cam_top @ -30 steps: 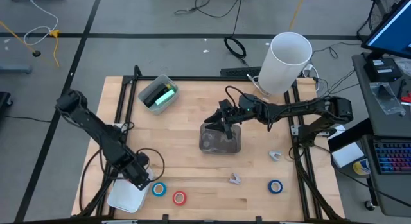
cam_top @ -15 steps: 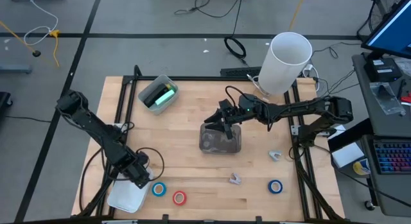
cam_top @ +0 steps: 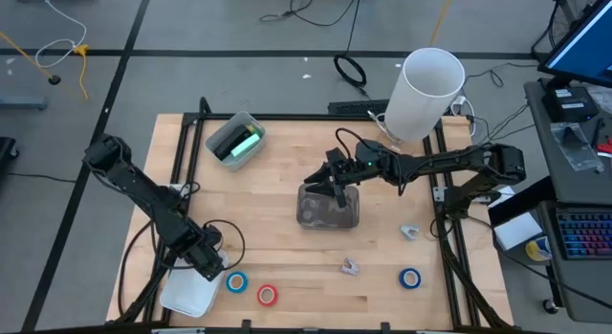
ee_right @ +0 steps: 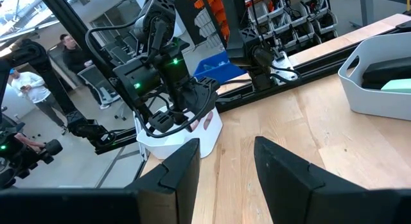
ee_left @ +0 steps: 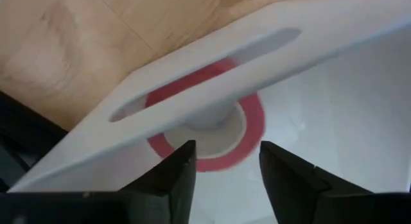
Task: Pick and place Stapler, Stapler remover, tape
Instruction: Put the light blue tape into the white bin
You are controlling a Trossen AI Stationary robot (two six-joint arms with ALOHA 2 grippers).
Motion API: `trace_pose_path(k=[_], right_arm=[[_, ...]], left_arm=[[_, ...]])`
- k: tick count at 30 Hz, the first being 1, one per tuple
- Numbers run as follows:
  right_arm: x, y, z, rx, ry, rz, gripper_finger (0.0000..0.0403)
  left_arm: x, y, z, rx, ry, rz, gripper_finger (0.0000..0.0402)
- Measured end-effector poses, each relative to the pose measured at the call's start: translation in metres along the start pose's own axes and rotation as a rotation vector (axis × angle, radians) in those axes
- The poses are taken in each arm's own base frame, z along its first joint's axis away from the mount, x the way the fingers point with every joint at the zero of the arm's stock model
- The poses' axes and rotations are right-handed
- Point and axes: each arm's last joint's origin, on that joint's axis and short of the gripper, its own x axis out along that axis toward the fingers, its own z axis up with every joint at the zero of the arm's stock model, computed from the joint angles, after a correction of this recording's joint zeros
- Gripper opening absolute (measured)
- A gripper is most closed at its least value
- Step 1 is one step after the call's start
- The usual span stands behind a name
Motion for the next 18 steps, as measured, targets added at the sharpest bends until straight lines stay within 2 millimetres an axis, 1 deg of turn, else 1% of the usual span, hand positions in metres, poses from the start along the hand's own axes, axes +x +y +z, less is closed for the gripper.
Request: trace_pose_path(k=[4, 8, 11, 14, 18], right_arm=[[0.0, 0.0, 0.0, 0.0, 0.0, 0.0, 0.014], [0.0, 0.0, 0.0, 0.0, 0.0, 0.0, 0.014], [0.0, 0.0, 0.0, 0.0, 0.0, 0.0, 0.014], [0.0, 0.0, 0.0, 0.0, 0.0, 0.0, 0.0139], [0.0, 0.0, 0.0, 0.0, 0.0, 0.0, 0.0139]], left_arm=[[0.0, -0.001, 0.0, 0.003, 0.002, -0.016, 0.0192], [-0.006, -0.001, -0.001, -0.024, 0.006, -0.052, 0.0199], [-0.018, -0.002, -0.004, -0.042, 0.013, -0.107, 0.02], [-0.033, -0.003, -0.008, -0.049, 0.003, -0.184, 0.02], [-0.056, -0.009, -0.011, -0.053, -0.101, -0.307, 0.02]])
